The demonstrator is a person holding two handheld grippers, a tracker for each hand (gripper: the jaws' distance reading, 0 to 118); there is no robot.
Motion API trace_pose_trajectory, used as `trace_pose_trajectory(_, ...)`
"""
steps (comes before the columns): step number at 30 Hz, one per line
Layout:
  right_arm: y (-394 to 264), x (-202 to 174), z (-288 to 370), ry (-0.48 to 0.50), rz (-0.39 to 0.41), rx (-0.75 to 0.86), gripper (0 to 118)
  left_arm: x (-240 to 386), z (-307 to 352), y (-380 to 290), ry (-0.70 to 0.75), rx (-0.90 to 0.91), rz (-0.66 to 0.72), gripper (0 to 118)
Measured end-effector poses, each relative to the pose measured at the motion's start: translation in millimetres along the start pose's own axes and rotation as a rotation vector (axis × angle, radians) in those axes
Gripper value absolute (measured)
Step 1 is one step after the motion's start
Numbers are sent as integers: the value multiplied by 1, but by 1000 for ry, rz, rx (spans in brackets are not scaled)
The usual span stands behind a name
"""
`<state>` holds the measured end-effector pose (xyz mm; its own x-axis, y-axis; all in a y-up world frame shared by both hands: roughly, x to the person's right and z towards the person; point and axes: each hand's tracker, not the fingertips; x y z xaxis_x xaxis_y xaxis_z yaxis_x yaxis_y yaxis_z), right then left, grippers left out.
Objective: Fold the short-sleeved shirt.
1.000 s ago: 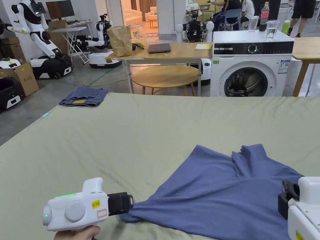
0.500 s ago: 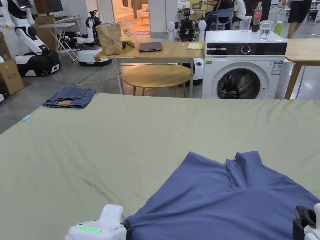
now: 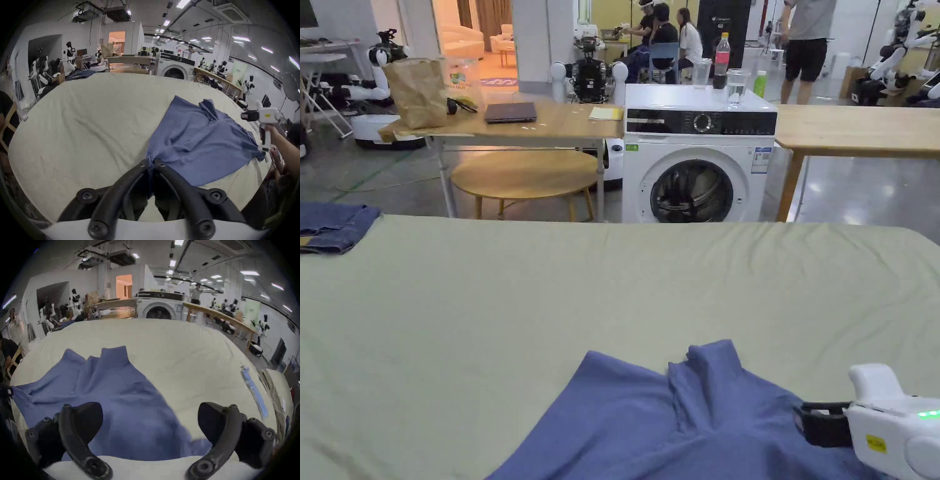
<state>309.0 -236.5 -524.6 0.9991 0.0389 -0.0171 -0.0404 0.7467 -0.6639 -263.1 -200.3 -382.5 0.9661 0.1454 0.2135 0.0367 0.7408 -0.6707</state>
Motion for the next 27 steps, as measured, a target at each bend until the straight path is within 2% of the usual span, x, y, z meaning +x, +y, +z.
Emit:
trace_pose_trajectory(2, 6, 8, -39, -50, 30, -50, 117, 2, -3, 2, 19, -14, -6, 0)
trace_pose_trajectory(4, 35, 3, -48, -55, 47, -77, 117, 1, -9, 2, 33, -37, -10, 0)
trace_pose_trajectory(8, 37, -4, -87, 1, 71, -180, 117, 8, -13, 7, 57, -51, -10, 0)
trace_pose_trajectory(9, 32, -8, -92, 29, 77, -217, 114, -4, -18, 5, 60, -54, -7, 0)
trace_pose_trajectory(10, 28, -13, -95, 17, 102, -253, 106, -6, -20, 6, 68, -59, -13, 0)
trace_pose_trajectory(11, 21, -14, -98, 15, 82, -217, 99, -6, -20, 7, 74, -63, -18, 0)
trace_pose_trajectory(12, 21, -17, -89, -1, 82, -160, 87, -6, -20, 7, 76, -63, -18, 0)
trace_pose_trajectory(13, 20, -18, -80, 67, 62, -141, 61, -6, -21, 7, 76, -61, -16, 0)
trace_pose_trajectory(14, 19, -22, -73, 46, 74, -134, 23, -7, -23, 8, 70, -61, -10, 0)
trace_pose_trajectory(15, 21, -32, -60, 33, 96, -142, 0, -7, -25, 8, 71, -61, -8, 0)
trace_pose_trajectory(17, 19, -39, -46, 63, 69, -156, 0, -8, -30, 9, 76, -62, -11, 0)
trace_pose_trajectory(19, 20, -42, -19, -3, 86, -71, 0, -9, -32, 10, 79, -56, -8, 0)
trace_pose_trajectory(21, 28, -41, 17, 9, 18, 13, 0, -9, -27, 16, 69, -34, 7, 0)
trace_pose_trajectory(23, 39, -40, 52, 10, -8, 92, 0, -6, -24, 25, 67, -8, 3, 0)
trace_pose_trajectory(25, 50, -42, 88, 16, 0, 149, 0, -1, -21, 38, 71, 17, -11, 0)
trace_pose_trajectory(27, 65, -44, 123, -24, 27, 220, 0, 5, -18, 59, 95, 52, -37, 0)
